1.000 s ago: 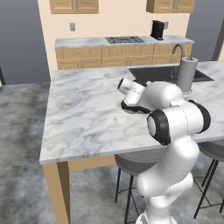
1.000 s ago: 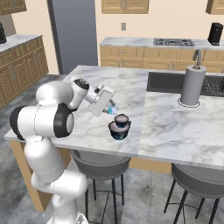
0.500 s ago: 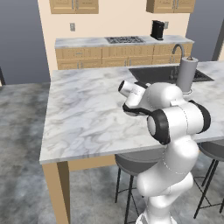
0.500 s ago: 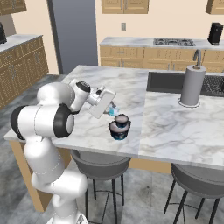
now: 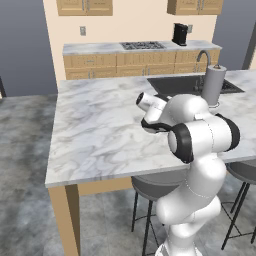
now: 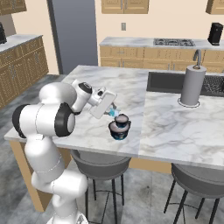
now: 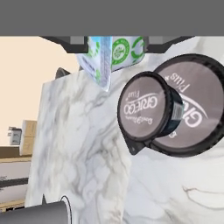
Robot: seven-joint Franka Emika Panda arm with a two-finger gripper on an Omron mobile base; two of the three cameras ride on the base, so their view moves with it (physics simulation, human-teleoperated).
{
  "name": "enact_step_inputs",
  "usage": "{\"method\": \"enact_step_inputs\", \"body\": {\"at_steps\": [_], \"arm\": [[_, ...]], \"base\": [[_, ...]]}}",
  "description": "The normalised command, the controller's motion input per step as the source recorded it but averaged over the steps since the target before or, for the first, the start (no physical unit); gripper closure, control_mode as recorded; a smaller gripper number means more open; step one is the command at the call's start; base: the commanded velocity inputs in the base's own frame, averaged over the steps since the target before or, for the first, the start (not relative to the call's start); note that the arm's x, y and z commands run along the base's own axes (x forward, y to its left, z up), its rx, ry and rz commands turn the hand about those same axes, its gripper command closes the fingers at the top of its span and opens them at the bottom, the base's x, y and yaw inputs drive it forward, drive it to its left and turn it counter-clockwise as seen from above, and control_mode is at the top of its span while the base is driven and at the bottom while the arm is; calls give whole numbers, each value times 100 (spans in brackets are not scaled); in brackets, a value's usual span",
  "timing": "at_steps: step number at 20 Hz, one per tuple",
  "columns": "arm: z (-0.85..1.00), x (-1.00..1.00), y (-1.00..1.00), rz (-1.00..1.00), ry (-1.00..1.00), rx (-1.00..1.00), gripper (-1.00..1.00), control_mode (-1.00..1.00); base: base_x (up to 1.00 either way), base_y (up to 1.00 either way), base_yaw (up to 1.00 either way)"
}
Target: Stack the yogurt containers by placing the smaller containers on top of the larger containers.
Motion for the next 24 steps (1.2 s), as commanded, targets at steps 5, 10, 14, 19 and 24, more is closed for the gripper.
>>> {"method": "enact_step_inputs", "body": {"at_steps": [5, 10, 14, 19, 24], "arm": [[-8, 0, 0, 1, 0, 1, 100, -100], [-4, 0, 0, 1, 0, 2, 100, -100], [-1, 0, -1, 2, 0, 1, 100, -100], [0, 0, -13, 7, -7, 0, 100, -100], [-1, 0, -13, 8, -7, 0, 100, -100]], "base": [[0, 0, 0], [0, 0, 0], [0, 0, 0], [0, 0, 0], [0, 0, 0]]}}
